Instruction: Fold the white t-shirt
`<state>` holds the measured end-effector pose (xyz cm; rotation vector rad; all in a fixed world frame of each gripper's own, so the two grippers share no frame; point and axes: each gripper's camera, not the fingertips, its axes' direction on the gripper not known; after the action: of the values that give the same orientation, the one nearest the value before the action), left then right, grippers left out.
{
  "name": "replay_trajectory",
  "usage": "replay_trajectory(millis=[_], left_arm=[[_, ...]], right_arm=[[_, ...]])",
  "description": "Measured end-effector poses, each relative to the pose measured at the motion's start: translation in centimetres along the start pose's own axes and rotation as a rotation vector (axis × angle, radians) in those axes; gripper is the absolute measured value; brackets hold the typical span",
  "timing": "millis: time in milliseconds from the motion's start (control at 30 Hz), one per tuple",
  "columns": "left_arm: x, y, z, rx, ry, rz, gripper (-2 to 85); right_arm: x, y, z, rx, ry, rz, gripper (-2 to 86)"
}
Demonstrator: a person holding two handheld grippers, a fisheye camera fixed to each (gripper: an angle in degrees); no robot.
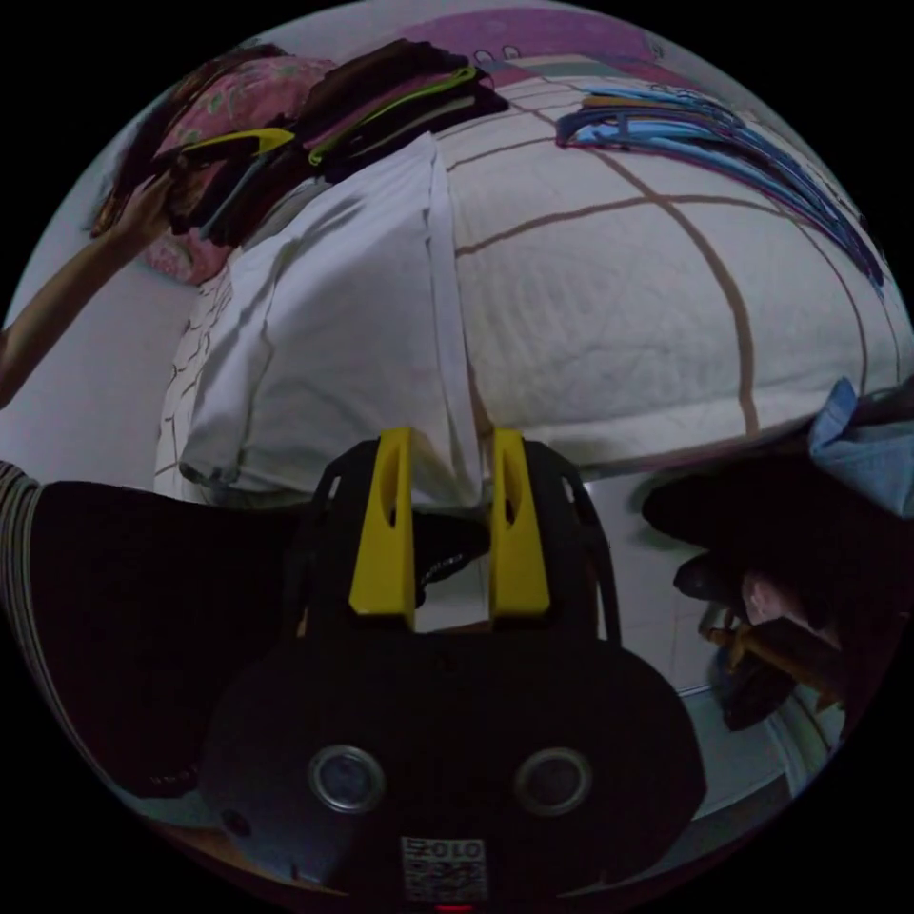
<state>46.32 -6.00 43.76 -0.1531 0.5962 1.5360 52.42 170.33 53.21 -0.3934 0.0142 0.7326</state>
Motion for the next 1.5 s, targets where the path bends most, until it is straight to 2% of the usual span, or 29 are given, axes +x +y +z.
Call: replay_trajectory(millis=[200, 300, 500, 600, 767, 867, 1133, 1500], left_arm=[[-1.4, -4.7, 3.4, -0.056, 0.0, 0.048, 10.5], [-2.0, -7.2, 5.0, -0.102, -0.037, 0.129, 11.2], [-3.5, -13.0, 8.0, -0.144, -0.094, 0.313, 12.8], [-4.0, -16.7, 10.0, -0.178, -0.109, 0.437, 13.4], [-3.6, -23.4, 13.9, -0.28, -0.088, 0.796, 13.6], [-3.9, -26.6, 16.1, -0.337, -0.039, 0.895, 13.0], [-4.9, -30.2, 20.2, -0.415, 0.012, 0.989, 11.6], [-5.8, -31.2, 20.3, -0.466, -0.017, 1.064, 6.6]], right_arm=[[1.8, -0.2, -0.2, -0.028, 0.0, 0.036, 6.3], [2.6, 0.1, -1.2, -0.011, -0.022, 0.081, 4.1], [1.7, 0.3, -5.5, 0.079, 0.003, 0.009, 3.6], [1.5, 0.3, -6.8, 0.093, 0.011, 0.007, 3.5], [1.5, -0.3, -7.8, 0.096, 0.004, 0.009, 3.4], [1.6, -0.5, -7.9, 0.093, -0.008, 0.024, 3.4], [1.1, -0.8, -8.3, 0.083, -0.05, 0.057, 3.5], [-3.5, -0.7, -8.8, 0.088, -0.074, 0.062, 3.6]])
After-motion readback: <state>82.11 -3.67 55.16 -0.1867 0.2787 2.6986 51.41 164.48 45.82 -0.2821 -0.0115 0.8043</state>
